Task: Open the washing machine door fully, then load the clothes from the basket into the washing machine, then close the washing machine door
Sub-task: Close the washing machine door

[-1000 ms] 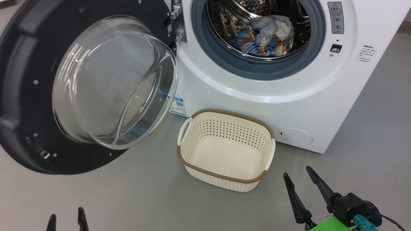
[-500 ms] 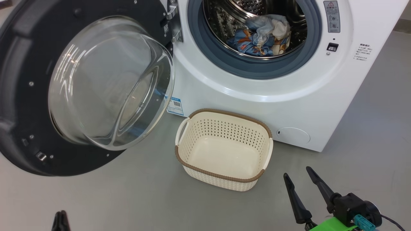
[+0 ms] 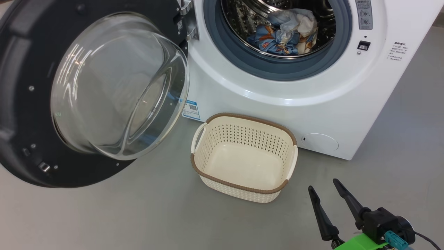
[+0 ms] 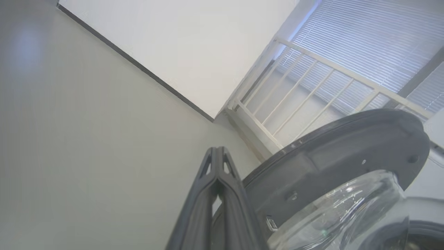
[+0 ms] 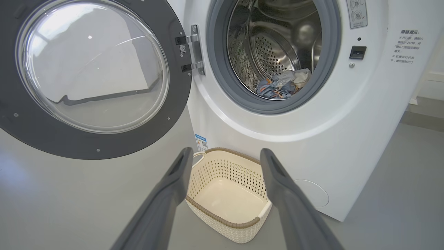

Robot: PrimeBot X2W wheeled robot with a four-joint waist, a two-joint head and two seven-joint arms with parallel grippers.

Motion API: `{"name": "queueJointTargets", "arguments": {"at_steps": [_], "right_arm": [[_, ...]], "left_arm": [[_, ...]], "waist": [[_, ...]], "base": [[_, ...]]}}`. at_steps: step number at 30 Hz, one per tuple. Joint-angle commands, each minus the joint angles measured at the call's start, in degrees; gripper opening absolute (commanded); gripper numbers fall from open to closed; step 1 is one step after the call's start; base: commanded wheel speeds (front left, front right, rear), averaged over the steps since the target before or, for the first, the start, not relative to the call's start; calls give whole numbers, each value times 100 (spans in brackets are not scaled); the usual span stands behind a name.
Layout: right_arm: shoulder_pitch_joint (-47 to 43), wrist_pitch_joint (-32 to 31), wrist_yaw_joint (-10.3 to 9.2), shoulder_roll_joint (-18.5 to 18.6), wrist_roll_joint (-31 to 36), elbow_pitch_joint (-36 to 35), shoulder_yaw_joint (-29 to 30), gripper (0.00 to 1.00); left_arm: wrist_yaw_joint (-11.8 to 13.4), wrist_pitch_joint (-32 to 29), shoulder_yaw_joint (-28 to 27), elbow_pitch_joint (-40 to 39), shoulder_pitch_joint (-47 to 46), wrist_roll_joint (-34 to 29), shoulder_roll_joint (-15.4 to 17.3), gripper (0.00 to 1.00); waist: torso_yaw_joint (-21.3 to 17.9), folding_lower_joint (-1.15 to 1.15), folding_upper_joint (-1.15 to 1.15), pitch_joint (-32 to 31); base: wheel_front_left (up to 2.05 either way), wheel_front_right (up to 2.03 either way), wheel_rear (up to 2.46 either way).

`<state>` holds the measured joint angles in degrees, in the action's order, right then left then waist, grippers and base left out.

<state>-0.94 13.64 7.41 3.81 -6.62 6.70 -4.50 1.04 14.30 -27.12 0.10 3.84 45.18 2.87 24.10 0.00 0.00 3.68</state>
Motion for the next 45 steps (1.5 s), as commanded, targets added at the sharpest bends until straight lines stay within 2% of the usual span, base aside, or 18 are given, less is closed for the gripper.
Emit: {"name": "queueJointTargets", "arguments": {"at_steps": [1, 5, 6, 13, 15, 22, 25, 34, 45], "right_arm": [[158, -10, 8, 37, 59, -163, -100, 100], [156, -51, 8, 29, 65, -207, -100, 100], [156, -51, 8, 29, 65, -207, -100, 100], [182, -137, 8, 105, 49, -290, -117, 100], [178, -167, 8, 141, 41, -311, -109, 100], [196, -315, 8, 298, 36, -471, -130, 100], [216, -382, 8, 376, 33, -549, -134, 100], [264, -578, 8, 510, 46, -794, -180, 100], [275, -704, 8, 599, 33, -965, -144, 100]], "left_arm": [[-77, -167, -463, 71, -531, 439, 386, 0], [-176, -631, -934, 738, -1240, 1322, 937, 0], [-176, -631, -934, 738, -1240, 1322, 937, 0], [-200, -1230, -1345, 1908, -2295, 2208, 1758, 0], [-188, -1466, -1412, 2174, -2618, 2534, 1851, 0], [-268, -2184, -1403, 2949, -3265, 3080, 2278, 0], [-295, -2531, -1360, 3242, -3438, 3271, 2384, 0], [-613, -3421, -1349, 3656, -3596, 3816, 2456, 0], [-773, -4168, -1272, 3751, -3440, 4146, 2339, 0]], "waist": [[21, 0, 0, 7], [23, 0, 0, 38], [23, 0, 0, 38], [-66, 0, 0, 121], [-85, 0, 0, 148], [-188, 0, 0, 294], [-236, 0, 0, 364], [-414, 0, 0, 538], [-532, 0, 0, 700]], "base": [[0, 0, 0], [0, 0, 0], [0, 0, 0], [0, 0, 0], [0, 0, 0], [0, 0, 0], [0, 0, 0], [0, 0, 0], [0, 0, 0]]}}
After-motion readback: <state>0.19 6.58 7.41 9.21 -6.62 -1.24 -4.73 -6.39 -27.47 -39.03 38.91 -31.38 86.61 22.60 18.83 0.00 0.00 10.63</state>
